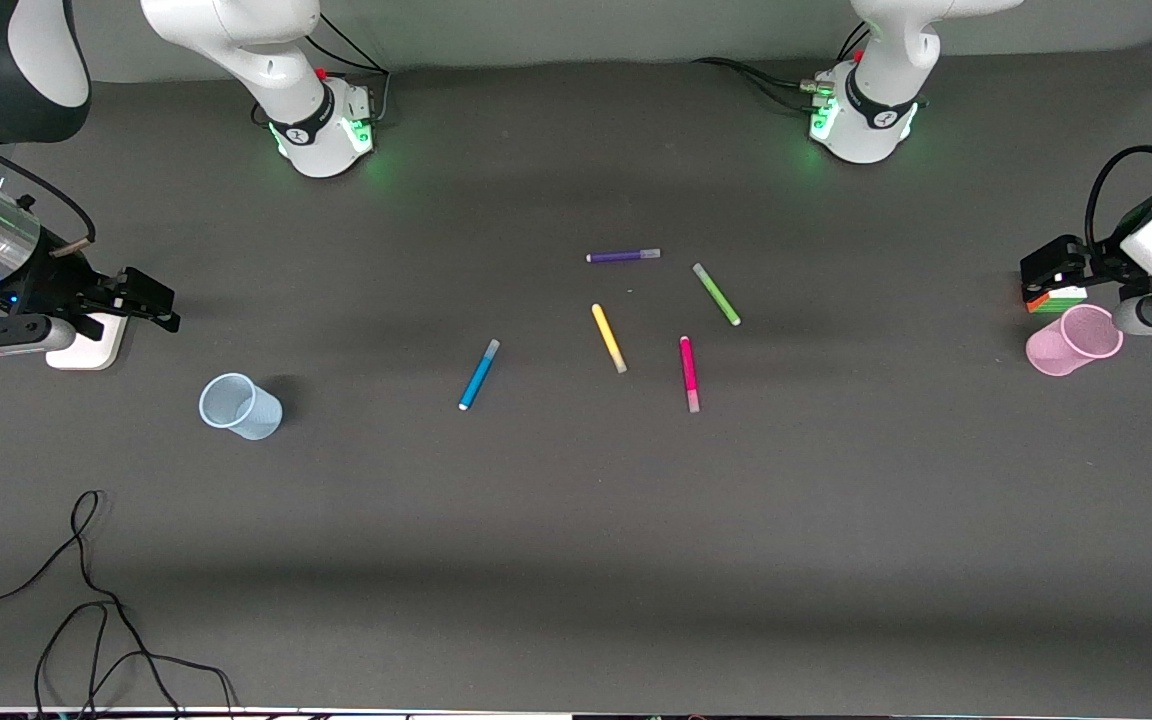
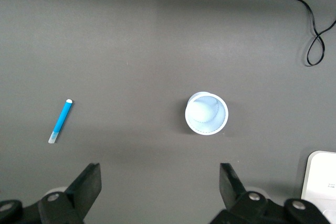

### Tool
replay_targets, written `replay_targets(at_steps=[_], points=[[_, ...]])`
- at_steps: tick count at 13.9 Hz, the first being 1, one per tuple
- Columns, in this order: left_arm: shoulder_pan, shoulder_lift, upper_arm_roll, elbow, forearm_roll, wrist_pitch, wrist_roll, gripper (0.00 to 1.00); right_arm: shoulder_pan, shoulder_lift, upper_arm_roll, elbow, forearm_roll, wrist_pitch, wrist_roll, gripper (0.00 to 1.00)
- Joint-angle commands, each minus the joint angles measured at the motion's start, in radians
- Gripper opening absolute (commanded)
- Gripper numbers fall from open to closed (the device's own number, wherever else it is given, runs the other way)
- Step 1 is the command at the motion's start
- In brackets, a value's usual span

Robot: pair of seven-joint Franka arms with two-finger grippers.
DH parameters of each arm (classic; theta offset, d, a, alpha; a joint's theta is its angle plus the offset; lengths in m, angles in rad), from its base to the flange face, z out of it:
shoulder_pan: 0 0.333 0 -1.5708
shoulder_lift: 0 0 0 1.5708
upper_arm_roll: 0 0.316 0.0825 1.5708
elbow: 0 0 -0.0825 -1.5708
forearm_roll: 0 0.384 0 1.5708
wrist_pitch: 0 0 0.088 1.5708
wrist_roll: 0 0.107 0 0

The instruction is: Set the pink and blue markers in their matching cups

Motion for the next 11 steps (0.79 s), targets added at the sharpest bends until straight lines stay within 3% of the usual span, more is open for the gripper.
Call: replay_targets(at_steps=[1,6,11], points=[[0.001,0.01,0.002,0.025,0.01,-0.026,0.011,1.0,0.008,0.008,0.0,0.029,-0.017,-0.024,0.011,1.0],[0.004,0.01,0.002,0.023,0.008,-0.025,0.011,1.0,0.008,0.007,0.008,0.031,-0.017,-0.033,0.008,1.0],[0.0,0.009,0.002,0.019,0.007,-0.031,0.009,1.0,0.006,0.025,0.069,0.047,-0.017,-0.037,0.02,1.0]])
